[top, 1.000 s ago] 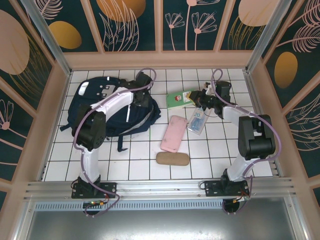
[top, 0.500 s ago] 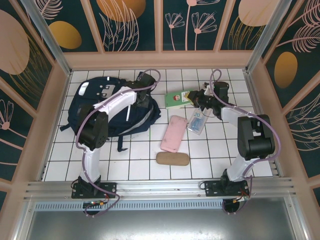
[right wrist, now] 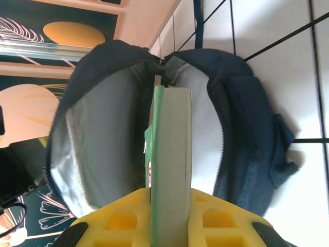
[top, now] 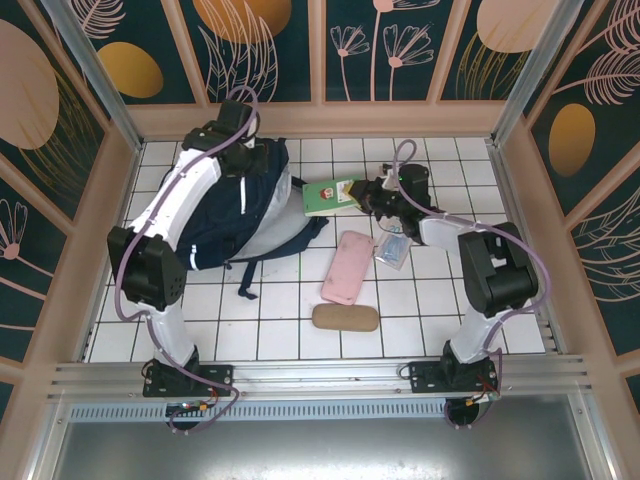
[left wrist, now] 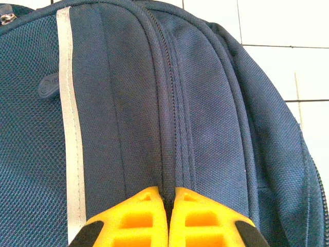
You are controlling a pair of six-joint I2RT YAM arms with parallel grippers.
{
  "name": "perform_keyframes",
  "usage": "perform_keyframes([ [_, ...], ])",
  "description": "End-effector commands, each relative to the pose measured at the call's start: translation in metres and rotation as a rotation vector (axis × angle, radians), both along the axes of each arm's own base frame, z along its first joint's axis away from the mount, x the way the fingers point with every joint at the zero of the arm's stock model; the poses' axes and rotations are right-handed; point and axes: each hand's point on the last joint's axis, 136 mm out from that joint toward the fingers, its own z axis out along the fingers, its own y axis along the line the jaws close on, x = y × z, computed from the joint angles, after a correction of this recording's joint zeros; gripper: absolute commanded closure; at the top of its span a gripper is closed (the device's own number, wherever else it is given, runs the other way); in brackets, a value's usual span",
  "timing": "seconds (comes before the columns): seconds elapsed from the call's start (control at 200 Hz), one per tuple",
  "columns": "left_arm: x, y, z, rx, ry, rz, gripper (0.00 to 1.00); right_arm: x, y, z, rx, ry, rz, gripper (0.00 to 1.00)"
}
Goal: Pack the student bag
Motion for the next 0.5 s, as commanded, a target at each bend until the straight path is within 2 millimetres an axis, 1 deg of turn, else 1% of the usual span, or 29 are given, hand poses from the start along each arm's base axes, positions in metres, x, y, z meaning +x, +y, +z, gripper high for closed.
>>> perform_keyframes([
  [0.0,0.001,-0.018,0.085,-0.234,-0.168,-0.089,1.0,0.016,0.023,0.029,0.063,-0.1,-0.015,1.0],
  [0.06,0.001,-0.013,0.097,-0.296,-0.188,-0.099,1.0,0.018,0.035,0.032,0.081,-0.107,-0.01,1.0],
  [0.2,-0.001,-0.005,0.126,-0.449,-0.237,-0.128,1.0,0.022,0.067,0.028,0.12,-0.096,0.0,1.0],
  [0.26,0.003,0.001,0.126,-0.498,-0.236,-0.124,1.0,0.023,0.083,0.027,0.142,-0.091,0.006,1.0],
  [0.27,-0.002,0.002,0.136,-0.507,-0.257,-0.129,1.0,0.023,0.086,0.026,0.146,-0.089,0.008,1.0],
  [0.295,-0.004,0.003,0.142,-0.526,-0.267,-0.134,1.0,0.024,0.093,0.026,0.155,-0.086,0.012,1.0],
  [0.355,-0.005,0.004,0.146,-0.557,-0.275,-0.144,1.0,0.026,0.11,0.025,0.182,-0.077,0.017,1.0],
  [0.38,-0.005,0.005,0.147,-0.563,-0.278,-0.144,1.0,0.03,0.112,0.023,0.192,-0.072,0.009,1.0],
  [0.39,-0.005,0.005,0.147,-0.565,-0.278,-0.143,1.0,0.027,0.119,0.023,0.198,-0.071,0.017,1.0],
  [0.415,-0.005,0.005,0.147,-0.569,-0.279,-0.147,1.0,0.026,0.127,0.023,0.208,-0.071,0.02,1.0],
  [0.495,-0.004,0.005,0.146,-0.577,-0.279,-0.14,1.0,0.028,0.149,0.019,0.221,-0.057,0.013,1.0],
])
